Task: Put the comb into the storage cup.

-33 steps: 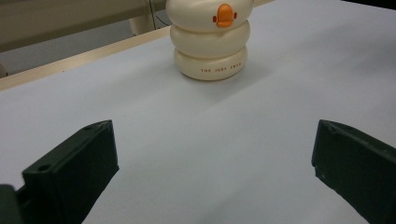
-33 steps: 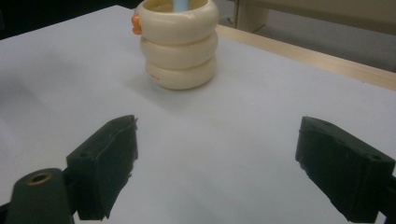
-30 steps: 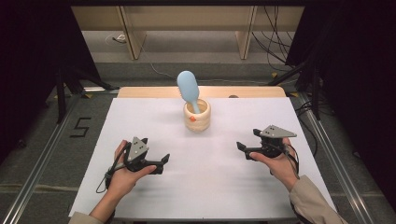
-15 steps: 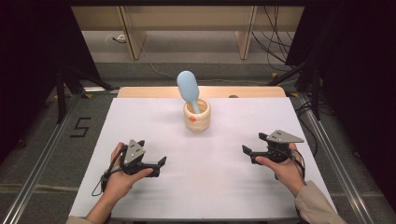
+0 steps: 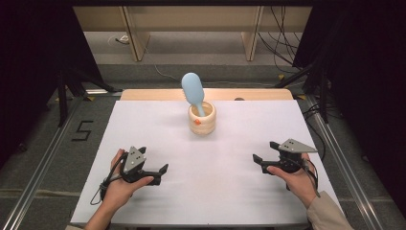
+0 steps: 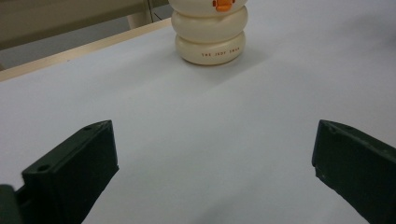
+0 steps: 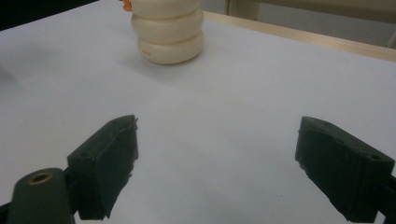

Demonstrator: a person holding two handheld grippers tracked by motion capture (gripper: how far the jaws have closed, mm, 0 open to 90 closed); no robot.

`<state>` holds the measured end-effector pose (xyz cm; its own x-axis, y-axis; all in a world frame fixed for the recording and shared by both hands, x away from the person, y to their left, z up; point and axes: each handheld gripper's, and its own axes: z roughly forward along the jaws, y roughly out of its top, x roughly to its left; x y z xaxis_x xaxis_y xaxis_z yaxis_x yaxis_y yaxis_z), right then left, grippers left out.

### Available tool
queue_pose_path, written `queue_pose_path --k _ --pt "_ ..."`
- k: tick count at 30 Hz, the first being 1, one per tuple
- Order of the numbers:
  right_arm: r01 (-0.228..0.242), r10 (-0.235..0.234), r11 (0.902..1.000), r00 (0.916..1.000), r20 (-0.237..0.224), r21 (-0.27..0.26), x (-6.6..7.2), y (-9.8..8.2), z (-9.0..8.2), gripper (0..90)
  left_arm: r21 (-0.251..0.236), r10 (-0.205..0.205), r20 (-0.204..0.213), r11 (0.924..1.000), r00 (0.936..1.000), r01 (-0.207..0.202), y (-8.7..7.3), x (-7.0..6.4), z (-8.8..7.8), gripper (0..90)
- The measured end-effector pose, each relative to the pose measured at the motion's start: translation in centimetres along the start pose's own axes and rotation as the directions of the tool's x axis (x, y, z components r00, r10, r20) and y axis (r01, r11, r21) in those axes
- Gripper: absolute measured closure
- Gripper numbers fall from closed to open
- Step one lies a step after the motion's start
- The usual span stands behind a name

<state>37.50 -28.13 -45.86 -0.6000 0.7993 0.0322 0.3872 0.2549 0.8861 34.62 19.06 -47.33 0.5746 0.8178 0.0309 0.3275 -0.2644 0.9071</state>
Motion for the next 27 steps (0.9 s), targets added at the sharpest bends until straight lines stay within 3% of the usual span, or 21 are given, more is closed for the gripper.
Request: queue_pose_path --k 18,27 --pt "-0.006 0.006 1.0000 0.9999 0.015 -0.006 -0.2 -1.6 -1.5 14.1 0.009 -0.010 -0.021 0.9999 0.9997 0.010 -0.7 0.5 -0.6 0.0" --pt "-0.005 0.005 1.0000 0.9999 0.016 -0.002 -0.2 -2.0 -1.6 14.0 0.016 -0.014 -0.008 0.9998 0.9999 0.015 -0.9 0.2 -0.4 0.0"
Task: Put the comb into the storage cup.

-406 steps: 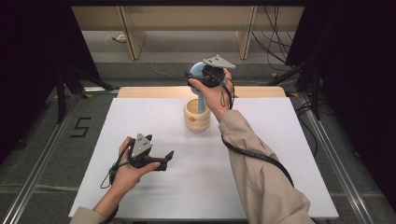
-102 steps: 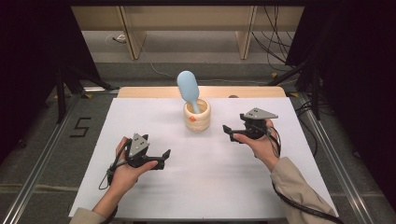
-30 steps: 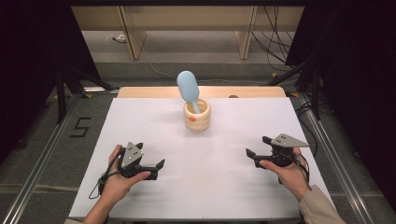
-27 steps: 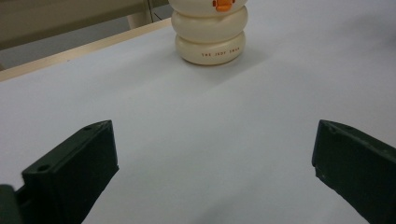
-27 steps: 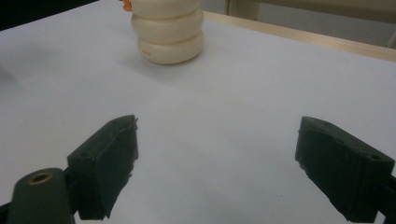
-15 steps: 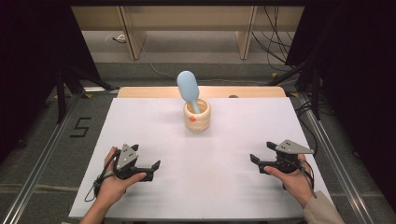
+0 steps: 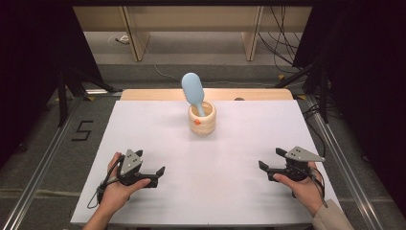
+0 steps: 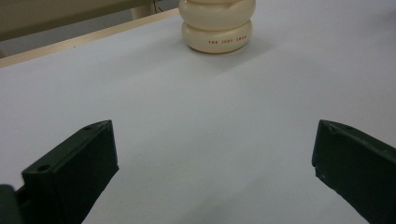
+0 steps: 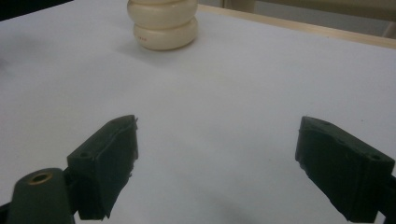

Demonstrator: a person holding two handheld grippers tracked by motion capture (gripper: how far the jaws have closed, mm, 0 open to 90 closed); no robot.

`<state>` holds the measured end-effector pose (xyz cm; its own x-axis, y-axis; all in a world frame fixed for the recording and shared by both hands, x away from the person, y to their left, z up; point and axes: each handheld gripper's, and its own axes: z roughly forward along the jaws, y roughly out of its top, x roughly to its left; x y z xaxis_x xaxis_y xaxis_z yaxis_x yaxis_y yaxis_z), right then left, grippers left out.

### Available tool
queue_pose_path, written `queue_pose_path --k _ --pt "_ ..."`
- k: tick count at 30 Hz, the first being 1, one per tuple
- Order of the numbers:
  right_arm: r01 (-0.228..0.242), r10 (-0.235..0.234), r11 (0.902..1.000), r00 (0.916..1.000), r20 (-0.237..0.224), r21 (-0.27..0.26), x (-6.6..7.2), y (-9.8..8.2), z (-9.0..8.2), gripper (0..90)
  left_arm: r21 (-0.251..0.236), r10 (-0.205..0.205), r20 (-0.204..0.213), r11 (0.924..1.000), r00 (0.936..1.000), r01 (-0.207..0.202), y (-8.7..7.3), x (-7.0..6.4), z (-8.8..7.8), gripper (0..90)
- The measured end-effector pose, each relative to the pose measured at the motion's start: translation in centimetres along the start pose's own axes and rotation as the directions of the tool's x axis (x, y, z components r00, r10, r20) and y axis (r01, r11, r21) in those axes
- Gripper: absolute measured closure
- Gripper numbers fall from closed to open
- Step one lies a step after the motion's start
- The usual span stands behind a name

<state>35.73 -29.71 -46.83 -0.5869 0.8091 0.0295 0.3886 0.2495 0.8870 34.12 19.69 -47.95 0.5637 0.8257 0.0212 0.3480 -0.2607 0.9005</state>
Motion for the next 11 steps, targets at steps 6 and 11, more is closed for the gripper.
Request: queue_pose_path --k 6,11 --pt "-0.005 0.005 1.0000 1.0000 -0.003 0.005 -0.05 -0.10 0.18 14.0 0.013 -0.002 -0.005 0.9999 1.0000 0.002 -0.08 -0.14 0.24 0.0" --pt "-0.003 0.003 1.0000 0.9999 -0.011 0.001 0.04 -0.07 0.26 14.2 0.015 -0.005 -0.006 0.9999 1.0000 0.005 -0.07 -0.36 0.34 0.0"
